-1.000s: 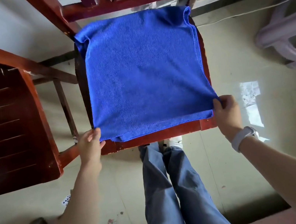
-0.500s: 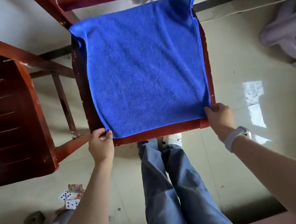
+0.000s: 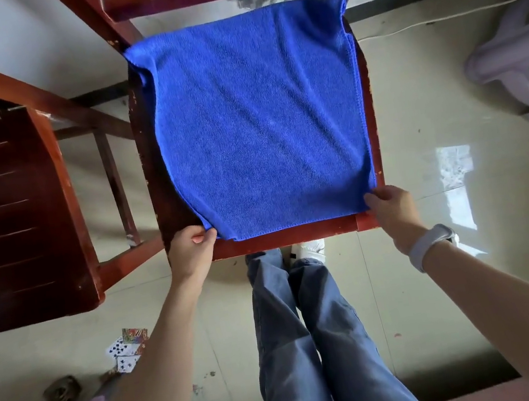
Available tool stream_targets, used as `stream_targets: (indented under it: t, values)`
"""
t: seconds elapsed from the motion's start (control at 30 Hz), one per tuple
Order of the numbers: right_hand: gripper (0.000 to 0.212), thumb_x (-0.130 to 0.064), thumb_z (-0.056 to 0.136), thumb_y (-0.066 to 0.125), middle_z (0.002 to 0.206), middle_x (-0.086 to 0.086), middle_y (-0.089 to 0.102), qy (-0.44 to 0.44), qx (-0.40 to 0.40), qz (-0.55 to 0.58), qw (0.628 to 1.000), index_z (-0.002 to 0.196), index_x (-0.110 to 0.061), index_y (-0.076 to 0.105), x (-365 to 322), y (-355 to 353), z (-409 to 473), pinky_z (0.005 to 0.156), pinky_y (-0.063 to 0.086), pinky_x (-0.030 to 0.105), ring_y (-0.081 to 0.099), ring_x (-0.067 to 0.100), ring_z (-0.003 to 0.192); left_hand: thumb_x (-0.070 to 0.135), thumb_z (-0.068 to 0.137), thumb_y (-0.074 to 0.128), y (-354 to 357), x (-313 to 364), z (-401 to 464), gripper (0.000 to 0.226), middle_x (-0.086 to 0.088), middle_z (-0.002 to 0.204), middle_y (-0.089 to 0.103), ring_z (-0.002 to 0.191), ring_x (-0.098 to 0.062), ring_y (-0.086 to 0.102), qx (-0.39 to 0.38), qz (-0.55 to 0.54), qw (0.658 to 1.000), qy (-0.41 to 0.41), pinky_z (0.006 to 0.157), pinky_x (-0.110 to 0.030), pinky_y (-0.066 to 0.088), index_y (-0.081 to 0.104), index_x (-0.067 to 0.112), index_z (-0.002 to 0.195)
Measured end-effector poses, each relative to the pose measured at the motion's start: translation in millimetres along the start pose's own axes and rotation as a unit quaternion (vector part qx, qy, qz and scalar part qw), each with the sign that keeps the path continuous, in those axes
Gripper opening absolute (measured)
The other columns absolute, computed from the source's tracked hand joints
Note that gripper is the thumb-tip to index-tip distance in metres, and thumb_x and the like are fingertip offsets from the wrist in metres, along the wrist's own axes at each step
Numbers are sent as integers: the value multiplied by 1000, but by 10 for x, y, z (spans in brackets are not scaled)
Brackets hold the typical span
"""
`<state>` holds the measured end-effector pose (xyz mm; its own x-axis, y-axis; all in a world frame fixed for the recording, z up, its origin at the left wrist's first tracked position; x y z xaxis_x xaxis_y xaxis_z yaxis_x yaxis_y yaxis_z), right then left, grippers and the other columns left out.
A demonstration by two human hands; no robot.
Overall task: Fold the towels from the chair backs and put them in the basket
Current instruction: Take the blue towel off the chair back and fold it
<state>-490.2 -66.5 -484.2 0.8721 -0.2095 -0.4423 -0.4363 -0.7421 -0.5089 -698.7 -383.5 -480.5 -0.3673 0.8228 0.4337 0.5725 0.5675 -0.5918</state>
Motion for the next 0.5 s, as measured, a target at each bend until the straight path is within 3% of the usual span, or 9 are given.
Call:
stream_targets:
  t: [0.1,0.27,0.33,0.43,0.5]
  values:
    - [22,-4,83,49,70,8,40,31,10,3,999,85,18,52,53,-40,27,52,23,27,32,19,63,11,83,63,23,26,-24,13,-10,83,64,78,-21,57,12,-40,999,-11,74,-30,42,68,0,87]
    - [30,-5,83,49,73,8,42,50,12,26,998,99,20,50,92,-74,22,53,25,26,34,19,64,10,82,64,73,-34,-33,17,-4,75,61,74,-14,54,16,-129,989,-66,68,-25,43,66,-2,94]
    - [30,-5,83,49,72,7,43,56,10,38,998,99,20,50,114,-77,10,53,26,26,34,18,62,9,82,64,52,72,-51,15,-7,72,64,77,-19,57,29,-93,995,-33,70,-29,43,67,-4,90]
    - [30,-6,84,49,77,8,45,62,3,56,997,100,20,50,141,-68,3,55,29,27,37,20,67,4,79,64,59,425,-109,14,-24,79,68,78,-34,62,74,40,993,87,69,-36,43,68,-9,77]
    - [31,-5,85,49,80,8,46,61,0,63,996,102,21,48,146,-61,3,59,31,30,39,22,69,6,80,63,109,524,-119,15,-27,84,66,83,-38,60,99,70,989,84,72,-37,41,68,-8,81]
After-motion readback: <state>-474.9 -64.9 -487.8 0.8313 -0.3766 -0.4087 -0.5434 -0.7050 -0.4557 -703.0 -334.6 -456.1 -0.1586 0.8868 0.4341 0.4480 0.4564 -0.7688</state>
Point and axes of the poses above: each hand's wrist, its own z-axis towards the middle knuckle, its own y-axis out of the palm, x = y × z, the point moved 10 cm from there along z, towards the middle knuckle
